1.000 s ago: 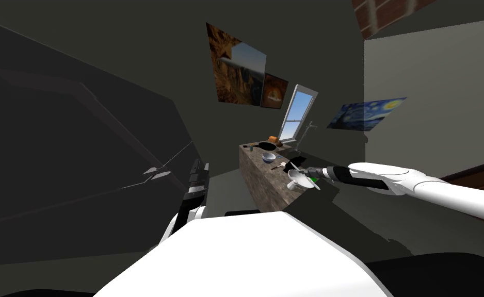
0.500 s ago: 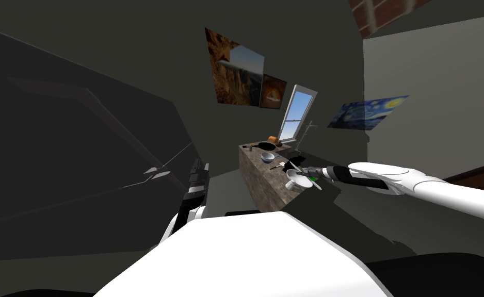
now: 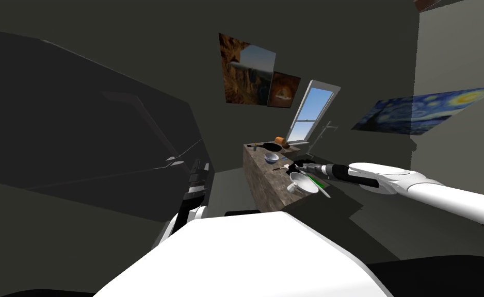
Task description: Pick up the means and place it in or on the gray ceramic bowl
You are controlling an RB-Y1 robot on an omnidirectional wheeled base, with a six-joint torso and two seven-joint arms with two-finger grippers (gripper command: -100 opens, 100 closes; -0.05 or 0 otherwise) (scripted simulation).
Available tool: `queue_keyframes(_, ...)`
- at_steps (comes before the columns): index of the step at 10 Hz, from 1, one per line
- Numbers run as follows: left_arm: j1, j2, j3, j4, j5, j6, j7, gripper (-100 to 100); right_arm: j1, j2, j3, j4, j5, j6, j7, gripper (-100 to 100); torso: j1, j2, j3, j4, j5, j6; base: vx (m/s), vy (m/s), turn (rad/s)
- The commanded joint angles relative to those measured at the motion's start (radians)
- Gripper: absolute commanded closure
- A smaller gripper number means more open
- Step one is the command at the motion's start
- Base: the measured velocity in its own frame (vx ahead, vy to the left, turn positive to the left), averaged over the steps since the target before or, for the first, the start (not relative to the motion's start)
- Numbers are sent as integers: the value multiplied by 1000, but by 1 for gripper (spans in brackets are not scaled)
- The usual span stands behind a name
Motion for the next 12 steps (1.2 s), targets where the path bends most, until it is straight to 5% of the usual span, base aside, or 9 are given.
queue_keyframes(1, 0, 0, 0, 0, 0, 0, 0, 0, -50, 50, 27, 21, 22, 50, 15, -100, 0, 0, 0, 0, 0, 0, 0, 0, 0)
queue_keyframes(3, 0, 0, 0, 0, 0, 0, 0, 0, -107, 59, 27, 21, 22, 95, 15, -100, 8, -7, -4, -2, 2, 0, 10, 10, -33)
queue_keyframes(7, 0, 0, 0, 0, 0, 0, 0, 0, -112, 59, 27, 21, 22, 95, 15, -100, 8, -8, -5, -2, 3, 0, -4, -4, 14)
queue_keyframes(12, 0, 0, 0, 0, 0, 0, 0, 0, -114, -62, 24, -24, -2, 114, -72, -100, 9, -4, -3, -1, 3, 0, -40, 13, 30)
